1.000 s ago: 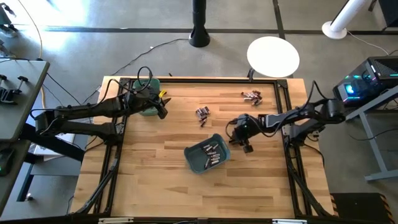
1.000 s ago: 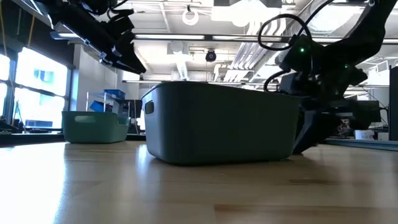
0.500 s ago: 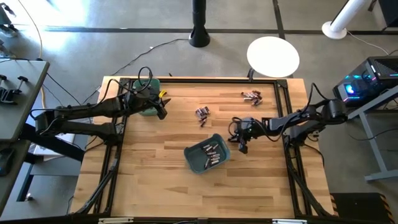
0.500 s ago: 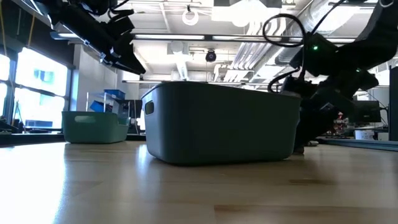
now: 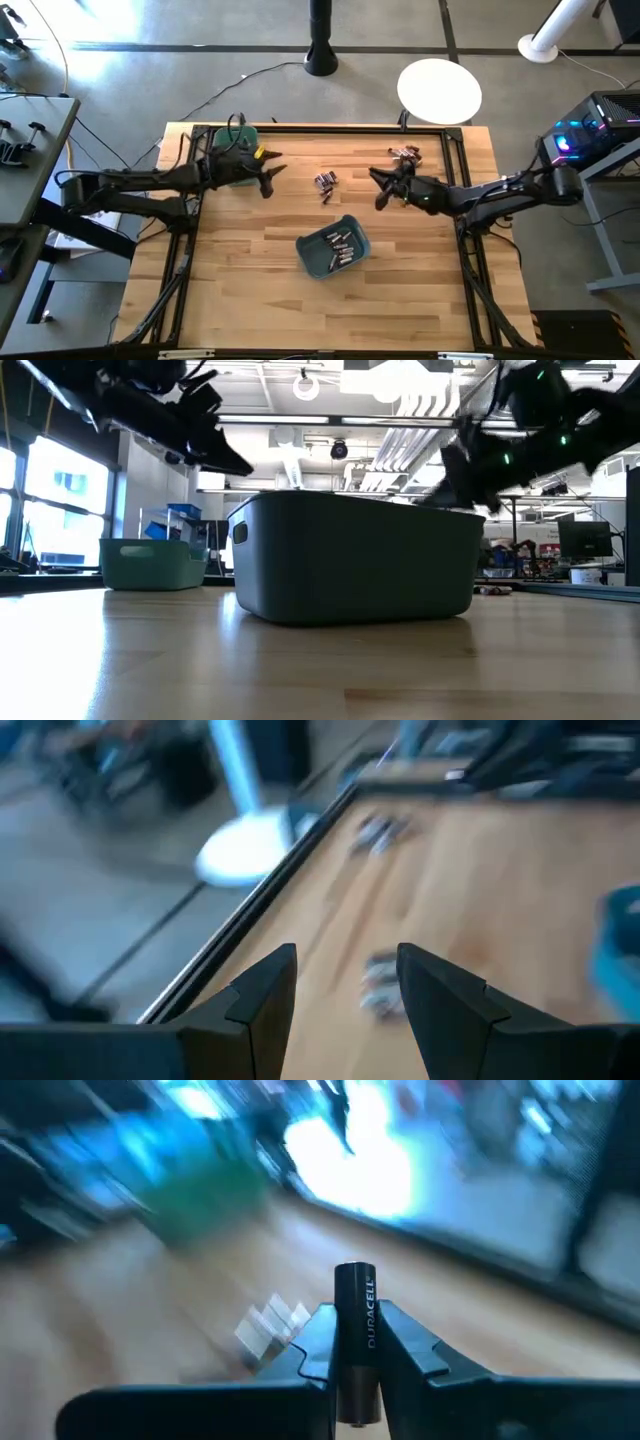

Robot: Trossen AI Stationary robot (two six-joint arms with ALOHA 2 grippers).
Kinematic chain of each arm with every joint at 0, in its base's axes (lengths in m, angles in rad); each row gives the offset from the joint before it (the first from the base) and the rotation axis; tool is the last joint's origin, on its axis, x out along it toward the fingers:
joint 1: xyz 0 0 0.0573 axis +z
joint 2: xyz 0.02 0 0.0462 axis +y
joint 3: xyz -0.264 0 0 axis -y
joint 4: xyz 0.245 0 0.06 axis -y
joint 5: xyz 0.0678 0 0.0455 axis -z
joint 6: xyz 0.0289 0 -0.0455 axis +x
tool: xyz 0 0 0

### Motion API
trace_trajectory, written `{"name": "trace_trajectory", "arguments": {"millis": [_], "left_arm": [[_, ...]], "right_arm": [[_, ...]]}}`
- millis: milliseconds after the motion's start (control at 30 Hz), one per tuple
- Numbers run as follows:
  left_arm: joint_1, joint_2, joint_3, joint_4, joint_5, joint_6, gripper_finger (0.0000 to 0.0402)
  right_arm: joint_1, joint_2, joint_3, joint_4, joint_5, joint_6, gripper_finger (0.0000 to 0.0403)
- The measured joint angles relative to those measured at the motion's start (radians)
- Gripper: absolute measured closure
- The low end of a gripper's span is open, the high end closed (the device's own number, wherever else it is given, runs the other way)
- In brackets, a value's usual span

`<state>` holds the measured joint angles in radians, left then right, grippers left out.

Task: Sort batteries
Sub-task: Put the black battery into the green bin

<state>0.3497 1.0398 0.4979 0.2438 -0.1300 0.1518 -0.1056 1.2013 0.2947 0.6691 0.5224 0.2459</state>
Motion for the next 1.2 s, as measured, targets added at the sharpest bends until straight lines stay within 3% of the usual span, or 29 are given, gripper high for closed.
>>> {"name": "trace_trajectory", "arguments": {"millis": [233, 400, 633, 800, 900, 1200], "left_arm": [[-0.021, 0.084, -0.211, 0.649, 0.242, -0.032, 0.0236], [-0.076, 0.148, -0.256, 0.908, 0.327, -0.036, 0.0236], [-0.148, 0.193, -0.215, 0.931, 0.338, -0.019, 0.0236], [-0.193, 0.195, -0.213, 0.929, 0.398, -0.066, 0.0236], [-0.223, 0.19, -0.213, 0.93, 0.4, -0.007, 0.0236], [-0.278, 0.191, -0.213, 0.929, 0.392, 0.042, 0.0198]], "right_arm": [[0.08, 0.114, 0.002, 0.621, -0.253, -0.22, 0.0373], [0.118, 0.245, 0.08, 0.815, -0.36, -0.279, 0.0373], [0.139, 0.447, 0.336, 0.734, -0.52, -0.33, 0.0373], [0.171, 0.558, 0.522, 0.595, -0.533, -0.357, 0.037], [0.191, 0.598, 0.622, 0.466, -0.532, -0.386, 0.0373], [0.258, 0.646, 0.821, 0.181, -0.295, -0.534, 0.0373]]}}
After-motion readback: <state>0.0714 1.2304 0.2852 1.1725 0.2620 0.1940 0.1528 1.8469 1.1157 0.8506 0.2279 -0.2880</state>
